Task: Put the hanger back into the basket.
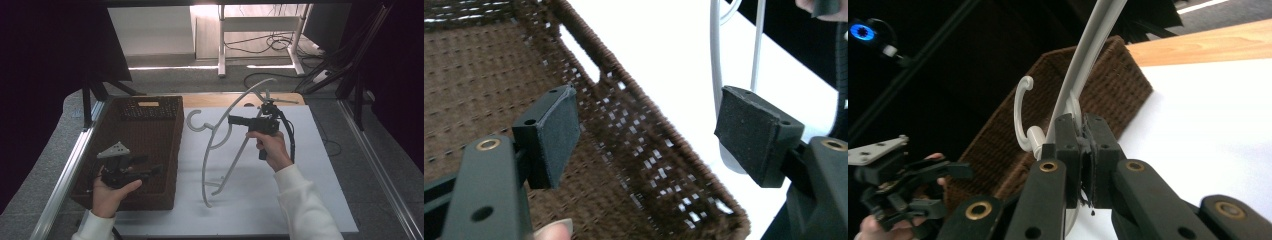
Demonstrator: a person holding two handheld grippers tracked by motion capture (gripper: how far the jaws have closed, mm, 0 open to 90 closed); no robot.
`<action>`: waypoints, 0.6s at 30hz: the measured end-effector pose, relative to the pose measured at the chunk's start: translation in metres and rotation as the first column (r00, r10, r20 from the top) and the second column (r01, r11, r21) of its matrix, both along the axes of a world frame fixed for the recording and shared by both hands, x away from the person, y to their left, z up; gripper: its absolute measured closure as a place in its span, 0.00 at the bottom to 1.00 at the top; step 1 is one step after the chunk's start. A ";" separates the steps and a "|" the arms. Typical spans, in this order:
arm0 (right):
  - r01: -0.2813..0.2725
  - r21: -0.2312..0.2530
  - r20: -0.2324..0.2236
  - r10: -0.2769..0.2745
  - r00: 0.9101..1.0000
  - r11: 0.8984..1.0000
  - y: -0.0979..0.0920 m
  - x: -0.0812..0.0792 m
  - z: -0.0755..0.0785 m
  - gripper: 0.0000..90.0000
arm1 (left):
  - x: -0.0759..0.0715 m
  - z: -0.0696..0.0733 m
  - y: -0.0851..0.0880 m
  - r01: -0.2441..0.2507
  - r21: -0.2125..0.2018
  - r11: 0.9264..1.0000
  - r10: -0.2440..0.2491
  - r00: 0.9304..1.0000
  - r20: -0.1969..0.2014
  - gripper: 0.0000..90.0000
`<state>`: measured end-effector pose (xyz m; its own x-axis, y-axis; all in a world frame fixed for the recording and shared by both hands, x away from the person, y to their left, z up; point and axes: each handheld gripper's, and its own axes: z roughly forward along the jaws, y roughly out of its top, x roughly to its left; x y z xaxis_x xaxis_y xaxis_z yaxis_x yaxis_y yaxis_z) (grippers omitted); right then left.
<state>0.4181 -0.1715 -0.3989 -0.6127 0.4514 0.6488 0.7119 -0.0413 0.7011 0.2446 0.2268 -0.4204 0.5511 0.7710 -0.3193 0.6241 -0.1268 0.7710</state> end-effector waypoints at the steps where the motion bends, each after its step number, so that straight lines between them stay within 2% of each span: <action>1: -0.002 0.007 0.003 0.002 1.000 1.000 -0.002 -0.002 0.001 0.96 | 0.000 0.001 -0.002 0.006 -0.001 1.000 -0.006 1.000 0.002 0.29; 11: -0.042 0.050 0.020 0.041 0.999 0.998 -0.009 -0.015 0.000 0.96 | 0.007 0.012 -0.033 0.074 -0.033 0.997 -0.074 0.997 0.006 0.30; 15: -0.065 0.084 0.029 0.063 0.998 0.994 -0.012 -0.019 0.000 0.96 | 0.012 0.018 -0.048 0.118 -0.068 0.991 -0.118 0.993 0.001 0.30; 18: -0.073 0.096 0.031 0.070 0.997 0.993 -0.013 -0.022 0.002 0.96 | 0.016 0.021 -0.061 0.153 -0.105 0.983 -0.154 0.988 -0.009 0.31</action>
